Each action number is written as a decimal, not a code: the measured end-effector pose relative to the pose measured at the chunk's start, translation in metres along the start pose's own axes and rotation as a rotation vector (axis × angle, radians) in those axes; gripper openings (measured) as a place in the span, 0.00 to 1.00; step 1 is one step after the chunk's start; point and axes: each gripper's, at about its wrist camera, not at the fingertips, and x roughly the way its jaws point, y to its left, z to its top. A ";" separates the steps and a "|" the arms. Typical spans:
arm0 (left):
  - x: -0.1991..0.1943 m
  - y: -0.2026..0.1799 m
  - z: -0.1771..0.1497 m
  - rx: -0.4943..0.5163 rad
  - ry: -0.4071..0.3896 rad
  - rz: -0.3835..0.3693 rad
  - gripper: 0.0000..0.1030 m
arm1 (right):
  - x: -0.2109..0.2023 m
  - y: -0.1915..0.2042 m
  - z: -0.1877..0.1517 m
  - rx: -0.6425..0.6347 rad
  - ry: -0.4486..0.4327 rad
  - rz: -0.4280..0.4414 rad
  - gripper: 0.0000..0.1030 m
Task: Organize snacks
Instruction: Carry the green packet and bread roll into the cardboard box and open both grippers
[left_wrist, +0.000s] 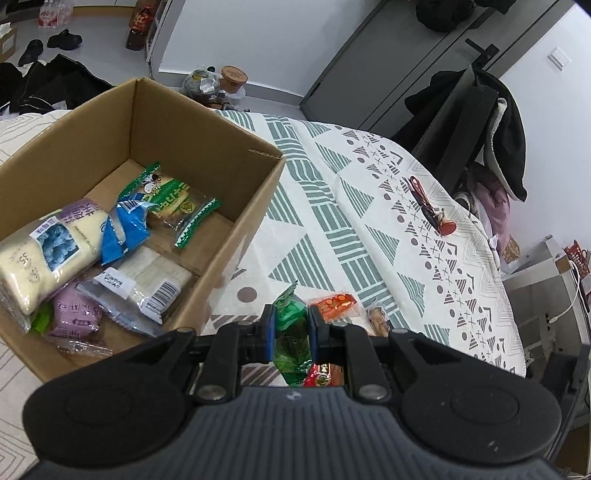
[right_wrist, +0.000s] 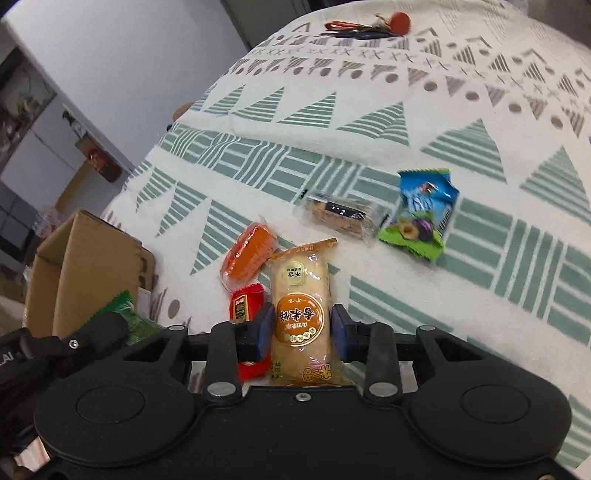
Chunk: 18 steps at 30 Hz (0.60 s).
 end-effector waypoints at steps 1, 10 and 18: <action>-0.001 -0.001 0.000 0.002 -0.001 0.002 0.16 | -0.002 -0.001 0.000 0.002 -0.002 0.000 0.31; -0.027 -0.002 0.004 0.004 -0.043 0.003 0.16 | -0.030 -0.002 -0.004 0.050 -0.052 0.078 0.30; -0.065 -0.001 0.017 0.014 -0.115 0.007 0.16 | -0.060 0.007 -0.003 0.073 -0.130 0.205 0.30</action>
